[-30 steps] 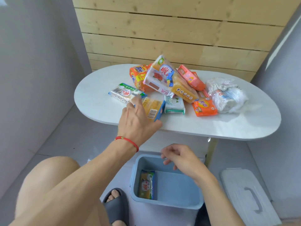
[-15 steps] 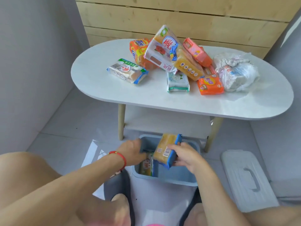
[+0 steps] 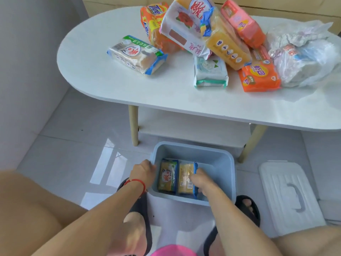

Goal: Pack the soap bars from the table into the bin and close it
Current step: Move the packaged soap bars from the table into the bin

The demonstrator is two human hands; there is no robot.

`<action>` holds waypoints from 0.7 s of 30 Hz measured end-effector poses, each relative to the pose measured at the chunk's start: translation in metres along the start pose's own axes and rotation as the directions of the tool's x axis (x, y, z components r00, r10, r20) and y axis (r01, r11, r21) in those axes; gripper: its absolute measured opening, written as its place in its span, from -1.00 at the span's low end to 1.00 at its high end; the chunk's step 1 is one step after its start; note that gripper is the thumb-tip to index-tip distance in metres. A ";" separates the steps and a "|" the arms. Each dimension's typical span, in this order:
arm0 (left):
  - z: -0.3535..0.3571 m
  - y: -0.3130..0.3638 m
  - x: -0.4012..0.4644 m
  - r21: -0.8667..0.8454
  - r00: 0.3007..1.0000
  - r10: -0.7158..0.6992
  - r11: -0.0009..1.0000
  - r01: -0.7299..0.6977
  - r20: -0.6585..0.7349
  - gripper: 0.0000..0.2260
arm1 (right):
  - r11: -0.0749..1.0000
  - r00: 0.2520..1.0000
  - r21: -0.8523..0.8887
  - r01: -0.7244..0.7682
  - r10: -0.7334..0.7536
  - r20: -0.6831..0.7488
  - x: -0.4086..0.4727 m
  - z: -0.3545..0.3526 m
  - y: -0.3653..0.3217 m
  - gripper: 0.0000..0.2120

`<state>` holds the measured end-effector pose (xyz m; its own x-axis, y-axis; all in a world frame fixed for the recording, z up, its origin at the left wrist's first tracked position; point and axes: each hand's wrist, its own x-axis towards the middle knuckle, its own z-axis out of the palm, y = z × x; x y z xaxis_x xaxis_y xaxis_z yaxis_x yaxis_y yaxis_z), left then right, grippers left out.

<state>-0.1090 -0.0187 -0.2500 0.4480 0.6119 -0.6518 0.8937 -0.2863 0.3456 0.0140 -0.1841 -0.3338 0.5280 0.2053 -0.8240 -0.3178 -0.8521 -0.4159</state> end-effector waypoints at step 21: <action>-0.015 0.022 -0.042 0.448 0.905 0.341 0.871 -0.202 -0.256 -0.70 | 0.912 0.926 -0.207 0.355 -0.374 -0.058 -0.094 -0.032 -0.057 -0.74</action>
<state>-0.1086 -0.0398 -0.2043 0.7035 0.6447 -0.2990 0.6994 -0.7028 0.1302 0.0074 -0.1702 -0.2202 0.6531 0.4805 -0.5853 0.0605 -0.8036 -0.5921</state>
